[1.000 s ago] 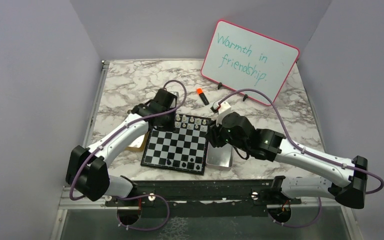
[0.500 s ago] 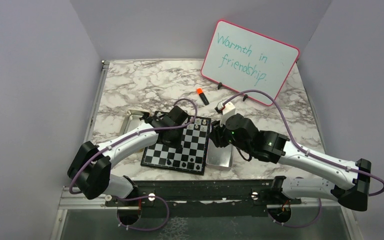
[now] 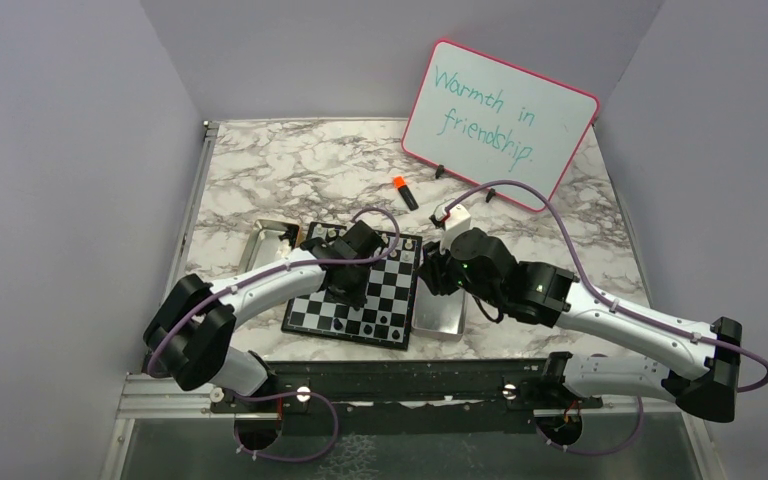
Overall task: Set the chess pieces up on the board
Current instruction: Place the chess piece on the chessboard, then pick up the chess piece from the storage box.
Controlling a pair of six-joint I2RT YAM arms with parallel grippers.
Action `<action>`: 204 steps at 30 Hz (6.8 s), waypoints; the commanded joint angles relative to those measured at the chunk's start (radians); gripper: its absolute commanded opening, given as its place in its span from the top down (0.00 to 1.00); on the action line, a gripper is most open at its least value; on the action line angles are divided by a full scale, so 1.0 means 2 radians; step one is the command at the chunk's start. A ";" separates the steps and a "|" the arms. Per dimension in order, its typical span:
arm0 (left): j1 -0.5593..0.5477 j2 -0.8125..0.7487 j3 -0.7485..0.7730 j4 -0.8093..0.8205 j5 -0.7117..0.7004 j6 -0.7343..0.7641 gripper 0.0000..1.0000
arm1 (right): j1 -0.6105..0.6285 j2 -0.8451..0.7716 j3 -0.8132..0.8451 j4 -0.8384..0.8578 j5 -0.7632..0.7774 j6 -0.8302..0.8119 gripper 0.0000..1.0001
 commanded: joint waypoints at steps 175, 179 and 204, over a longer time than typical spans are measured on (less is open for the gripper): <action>0.413 0.134 0.040 0.118 -0.034 -0.525 0.62 | 0.003 0.031 0.000 0.064 -0.016 -0.028 0.60; 0.414 0.140 0.048 0.104 -0.034 -0.530 0.64 | 0.003 0.031 0.000 0.065 -0.015 -0.028 0.60; 0.426 0.094 0.060 0.043 -0.060 -0.550 0.97 | 0.003 0.015 -0.008 0.065 -0.016 -0.022 0.60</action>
